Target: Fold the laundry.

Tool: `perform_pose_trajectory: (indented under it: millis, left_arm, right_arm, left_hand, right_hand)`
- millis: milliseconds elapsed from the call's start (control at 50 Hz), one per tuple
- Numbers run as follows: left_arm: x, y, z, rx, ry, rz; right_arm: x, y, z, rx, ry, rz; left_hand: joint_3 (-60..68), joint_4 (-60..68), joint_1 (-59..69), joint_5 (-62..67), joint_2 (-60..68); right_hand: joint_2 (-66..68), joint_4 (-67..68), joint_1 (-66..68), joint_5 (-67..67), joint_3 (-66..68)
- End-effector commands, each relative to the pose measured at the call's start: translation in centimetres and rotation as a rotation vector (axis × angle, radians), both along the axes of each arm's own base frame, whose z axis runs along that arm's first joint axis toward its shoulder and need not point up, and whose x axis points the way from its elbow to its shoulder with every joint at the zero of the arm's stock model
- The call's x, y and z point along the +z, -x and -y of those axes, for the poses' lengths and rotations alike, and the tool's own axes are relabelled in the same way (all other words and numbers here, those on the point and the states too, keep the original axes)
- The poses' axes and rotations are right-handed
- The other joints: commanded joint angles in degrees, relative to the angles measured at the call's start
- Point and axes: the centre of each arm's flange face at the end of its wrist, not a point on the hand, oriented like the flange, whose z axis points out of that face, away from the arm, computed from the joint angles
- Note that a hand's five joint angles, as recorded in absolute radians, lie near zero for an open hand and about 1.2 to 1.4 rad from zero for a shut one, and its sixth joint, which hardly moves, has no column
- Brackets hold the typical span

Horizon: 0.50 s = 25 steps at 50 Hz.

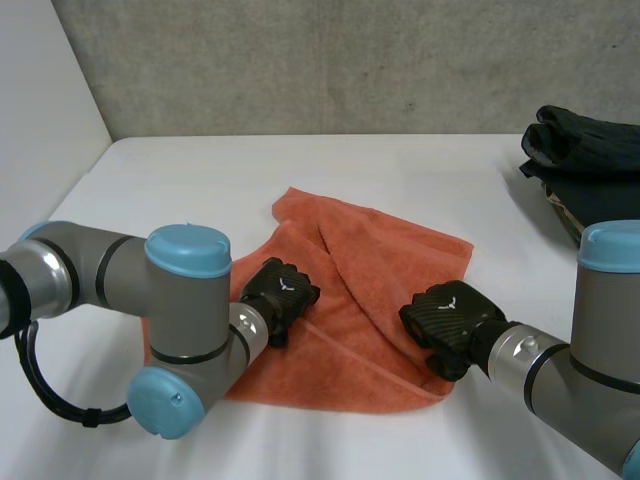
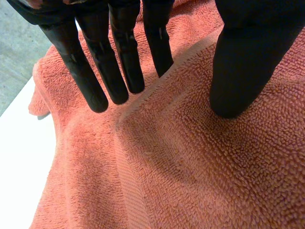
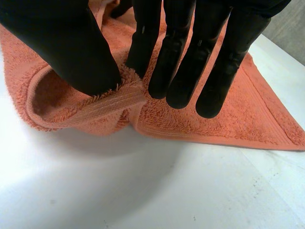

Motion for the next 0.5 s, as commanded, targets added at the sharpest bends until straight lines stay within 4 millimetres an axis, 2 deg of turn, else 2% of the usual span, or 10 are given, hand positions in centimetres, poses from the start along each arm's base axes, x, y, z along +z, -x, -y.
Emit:
perform_pose_trajectory:
  millis: [20,120,160,240,320,340,360,400,460,500]
  left_arm:
    - [0.1,0.0,-0.1,0.002,0.005,0.003]
    - [0.3,-0.3,-0.5,0.017,0.001,0.022]
    - [1.5,-0.7,-0.5,0.044,0.029,0.018]
    - [5.2,-1.5,-1.1,0.092,0.114,-0.016]
    - [8.6,-2.0,-1.9,0.098,0.181,-0.066]
    - [9.2,-2.2,-2.1,0.099,0.193,-0.073]
    - [10.5,-2.4,-2.6,0.097,0.216,-0.093]
    - [11.5,-2.8,-3.1,0.099,0.235,-0.109]
    - [13.4,-3.6,-4.0,0.099,0.275,-0.141]
    - [14.7,-4.2,-4.8,0.099,0.305,-0.165]
  right_arm:
    - [0.1,0.0,0.0,0.0,0.001,0.0]
    - [0.2,0.0,0.1,-0.002,0.004,0.001]
    - [0.3,0.0,0.1,0.001,0.001,0.001]
    - [0.8,0.1,-0.5,0.02,-0.023,-0.03]
    - [2.1,0.7,-2.0,0.092,-0.102,-0.12]
    - [2.9,0.9,-2.3,0.118,-0.124,-0.137]
    - [3.3,1.0,-2.2,0.123,-0.13,-0.136]
    - [4.3,1.3,-1.4,0.117,-0.119,-0.116]
    - [6.5,2.4,1.8,0.065,-0.017,-0.078]
    - [7.4,2.6,2.9,0.054,0.036,-0.067]
  left_hand:
    - [41.41,41.57,41.25,40.9,41.27]
    - [41.48,41.64,41.32,40.97,41.34]
    - [41.48,41.64,41.32,40.97,41.34]
    - [41.48,41.64,41.32,40.97,41.34]
    - [41.48,41.64,41.32,40.97,41.34]
    - [41.48,41.64,41.32,40.97,41.34]
    - [41.48,41.64,41.32,40.97,41.34]
    - [41.48,41.64,41.32,40.97,41.34]
    - [41.48,41.64,41.32,40.97,41.34]
    - [41.48,41.64,41.32,40.97,41.34]
  right_hand:
    - [12.4,11.75,23.5,13.04,12.05]
    - [12.4,11.75,23.5,13.04,12.05]
    - [12.4,11.75,23.5,13.04,12.05]
    - [12.4,11.75,23.5,13.04,12.05]
    - [-11.53,-12.18,-0.43,-10.89,-11.87]
    - [-25.08,-25.74,-13.98,-24.44,-25.43]
    - [-30.38,-31.04,-19.28,-29.74,-30.73]
    - [-37.97,-38.62,-26.87,-37.33,-38.31]
    - [-51.59,-52.25,-40.49,-50.96,-51.94]
    - [-52.13,-52.78,-41.03,-51.49,-52.48]
